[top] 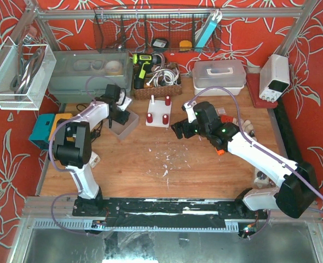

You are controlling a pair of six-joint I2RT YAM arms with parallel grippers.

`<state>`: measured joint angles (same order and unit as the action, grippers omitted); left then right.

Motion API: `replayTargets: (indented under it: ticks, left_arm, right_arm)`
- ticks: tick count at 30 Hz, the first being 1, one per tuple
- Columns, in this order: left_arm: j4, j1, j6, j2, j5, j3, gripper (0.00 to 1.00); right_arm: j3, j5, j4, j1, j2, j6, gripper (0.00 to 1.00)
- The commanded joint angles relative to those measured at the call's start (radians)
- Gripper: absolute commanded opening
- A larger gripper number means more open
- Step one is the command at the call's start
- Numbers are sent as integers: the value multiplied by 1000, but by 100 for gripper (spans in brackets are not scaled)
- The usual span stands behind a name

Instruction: Install the large spring

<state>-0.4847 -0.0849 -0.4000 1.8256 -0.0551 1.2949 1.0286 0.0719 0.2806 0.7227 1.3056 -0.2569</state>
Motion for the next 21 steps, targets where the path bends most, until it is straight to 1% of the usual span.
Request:
replayTargets:
  ticks: [1,3,7,11,16,21]
  left_arm:
    - [18,1,-3,16,81,-7,54]
    - [36,1,-11,19,109,-10,56]
    - [95,-1,-50,11,95,-47,57]
    - [91,-1,-68,38,36,-50,54]
    - [63,1,-71,92,50,-37,52]
    - [61,1,-78,108,74,-45,49]
  right_arm:
    - [-22,-30,-11,3,-28,1,99]
    - [-25,-30,-16,3,-34,1,99]
    - [-28,-29,-21,3,-34,0,99]
    - [-28,-24,-22,3,-29,0,99]
    - [-28,-28,-17,2,-34,2,99]
    - [-30,-29,-23,1,-36,1,99]
